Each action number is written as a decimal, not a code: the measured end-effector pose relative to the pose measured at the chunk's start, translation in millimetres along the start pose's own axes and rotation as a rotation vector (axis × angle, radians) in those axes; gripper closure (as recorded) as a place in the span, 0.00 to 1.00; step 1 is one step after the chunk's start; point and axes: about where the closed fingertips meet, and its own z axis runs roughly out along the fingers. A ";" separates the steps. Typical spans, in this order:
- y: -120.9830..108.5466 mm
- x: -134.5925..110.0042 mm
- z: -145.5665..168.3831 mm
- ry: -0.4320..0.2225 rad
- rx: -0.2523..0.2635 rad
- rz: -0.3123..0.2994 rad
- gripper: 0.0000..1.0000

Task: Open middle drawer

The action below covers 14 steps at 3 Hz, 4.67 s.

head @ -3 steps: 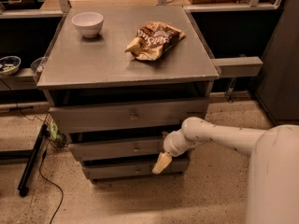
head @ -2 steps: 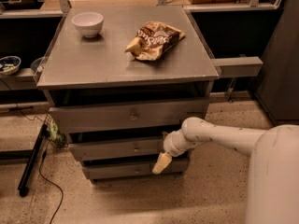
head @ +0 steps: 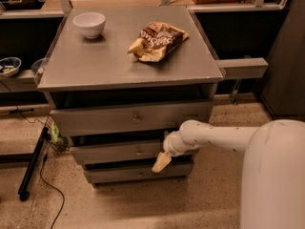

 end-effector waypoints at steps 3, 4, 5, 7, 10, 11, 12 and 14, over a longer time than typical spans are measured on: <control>-2.0 -1.6 13.1 0.081 0.013 -0.040 0.00; -1.9 -1.6 13.1 0.081 0.013 -0.040 0.00; -0.3 -1.5 16.5 0.094 0.011 -0.051 0.00; 7.5 5.3 22.2 0.097 -0.016 -0.048 0.00; 39.8 9.4 -13.6 0.067 -0.108 -0.114 0.00; 39.7 9.2 -13.4 0.066 -0.107 -0.115 0.00; 34.2 0.9 -8.5 0.045 -0.090 -0.131 0.00; 1.5 -16.2 20.9 0.008 -0.033 -0.114 0.00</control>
Offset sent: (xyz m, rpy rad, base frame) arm 0.0054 0.0083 -0.0034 -0.0976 -0.0089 0.0373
